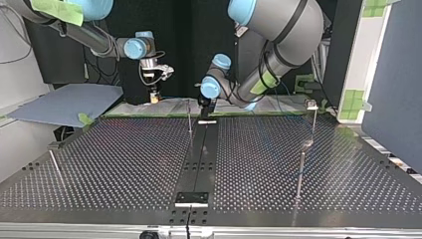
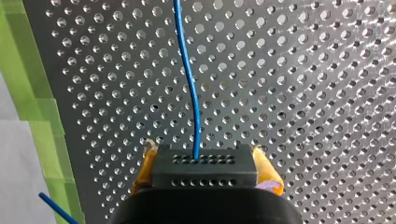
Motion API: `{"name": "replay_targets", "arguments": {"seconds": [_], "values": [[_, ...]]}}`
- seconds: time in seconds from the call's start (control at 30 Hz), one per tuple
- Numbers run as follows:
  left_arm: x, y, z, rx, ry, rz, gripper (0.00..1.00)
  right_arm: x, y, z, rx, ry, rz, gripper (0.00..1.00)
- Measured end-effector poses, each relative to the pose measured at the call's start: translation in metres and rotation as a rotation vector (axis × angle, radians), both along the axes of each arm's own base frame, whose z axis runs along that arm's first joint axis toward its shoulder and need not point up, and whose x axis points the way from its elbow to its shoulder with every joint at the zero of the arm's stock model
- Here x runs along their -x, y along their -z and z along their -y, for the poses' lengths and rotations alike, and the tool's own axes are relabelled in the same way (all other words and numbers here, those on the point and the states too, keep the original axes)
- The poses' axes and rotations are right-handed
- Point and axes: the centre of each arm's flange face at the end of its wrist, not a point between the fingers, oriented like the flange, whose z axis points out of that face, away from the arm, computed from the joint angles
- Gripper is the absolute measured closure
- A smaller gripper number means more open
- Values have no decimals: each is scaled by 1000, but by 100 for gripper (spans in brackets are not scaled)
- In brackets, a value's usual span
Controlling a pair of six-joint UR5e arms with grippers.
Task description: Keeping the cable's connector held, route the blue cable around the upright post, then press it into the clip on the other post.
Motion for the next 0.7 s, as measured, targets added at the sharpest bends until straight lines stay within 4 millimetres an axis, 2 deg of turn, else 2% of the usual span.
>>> {"name": "replay_targets", "arguments": {"seconds": [0.7], "values": [[-3, 0, 3, 108, 37, -39, 100, 13, -5, 25, 24, 31, 6, 100]]}}
